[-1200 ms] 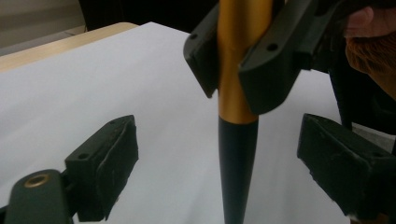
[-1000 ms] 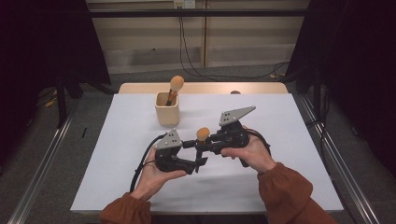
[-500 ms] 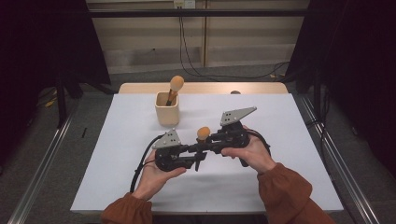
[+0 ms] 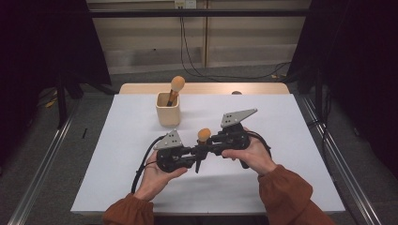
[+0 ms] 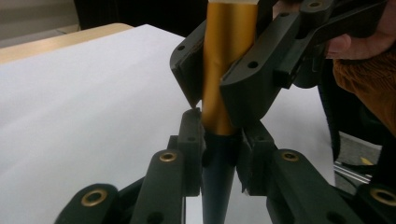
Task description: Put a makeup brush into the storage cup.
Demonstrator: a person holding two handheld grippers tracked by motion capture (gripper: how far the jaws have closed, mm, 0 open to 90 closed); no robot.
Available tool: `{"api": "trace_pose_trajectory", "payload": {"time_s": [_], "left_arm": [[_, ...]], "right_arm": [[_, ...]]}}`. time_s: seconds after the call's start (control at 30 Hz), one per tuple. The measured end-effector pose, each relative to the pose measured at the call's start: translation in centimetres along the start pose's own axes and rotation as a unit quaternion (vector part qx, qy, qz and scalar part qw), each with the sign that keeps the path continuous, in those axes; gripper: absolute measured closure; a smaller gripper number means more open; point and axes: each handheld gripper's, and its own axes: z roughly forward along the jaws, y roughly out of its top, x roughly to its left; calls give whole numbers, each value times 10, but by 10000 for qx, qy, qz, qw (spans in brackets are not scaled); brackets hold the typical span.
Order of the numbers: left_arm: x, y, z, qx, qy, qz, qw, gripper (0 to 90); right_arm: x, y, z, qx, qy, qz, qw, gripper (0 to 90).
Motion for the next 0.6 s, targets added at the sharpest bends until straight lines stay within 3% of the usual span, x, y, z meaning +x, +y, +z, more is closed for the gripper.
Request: {"api": "trace_pose_trajectory", "payload": {"time_s": [0.37,0.6], "left_arm": [[3,1,-4,-63,-37,-69,9999,742],[5,1,-6,-70,-24,-121,9999,742]], "right_arm": [[0,-1,-2,-83,2,22,10000,641],[0,-2,-5,-316,-76,82,9994,478]]}}
